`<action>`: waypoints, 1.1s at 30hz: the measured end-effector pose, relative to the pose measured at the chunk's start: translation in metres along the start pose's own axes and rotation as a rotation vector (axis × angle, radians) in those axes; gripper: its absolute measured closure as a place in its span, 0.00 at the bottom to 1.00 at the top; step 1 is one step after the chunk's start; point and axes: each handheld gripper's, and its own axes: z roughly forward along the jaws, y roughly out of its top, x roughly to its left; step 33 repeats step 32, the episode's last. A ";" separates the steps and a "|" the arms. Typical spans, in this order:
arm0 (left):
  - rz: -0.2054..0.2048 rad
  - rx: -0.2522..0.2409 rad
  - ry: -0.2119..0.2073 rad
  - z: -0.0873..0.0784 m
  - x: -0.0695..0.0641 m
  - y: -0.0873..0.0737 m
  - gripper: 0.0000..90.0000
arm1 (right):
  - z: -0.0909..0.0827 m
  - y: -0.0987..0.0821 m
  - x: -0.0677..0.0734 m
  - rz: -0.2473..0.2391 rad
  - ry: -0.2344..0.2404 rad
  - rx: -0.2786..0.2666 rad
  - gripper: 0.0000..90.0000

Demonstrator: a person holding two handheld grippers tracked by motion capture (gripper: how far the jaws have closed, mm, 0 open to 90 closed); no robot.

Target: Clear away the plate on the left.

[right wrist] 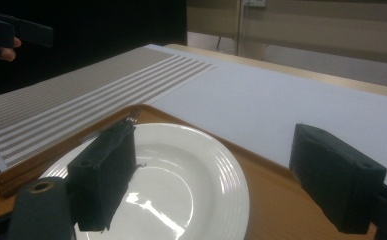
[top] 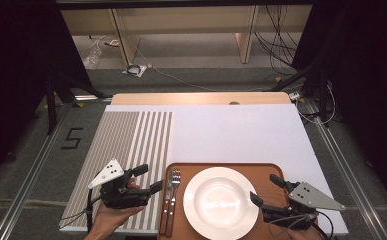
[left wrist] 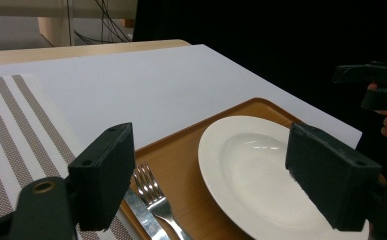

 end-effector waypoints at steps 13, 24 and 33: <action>0.025 -0.039 0.011 -0.010 0.000 -0.002 0.20 | 0.000 0.000 -0.001 0.005 0.002 -0.007 0.22; 0.025 -0.052 0.025 -0.011 0.002 -0.002 0.20 | -0.001 0.000 -0.001 0.006 0.004 -0.010 0.22; 0.021 -0.056 0.025 -0.011 0.002 -0.002 0.20 | -0.001 0.000 0.000 0.005 0.002 -0.004 0.22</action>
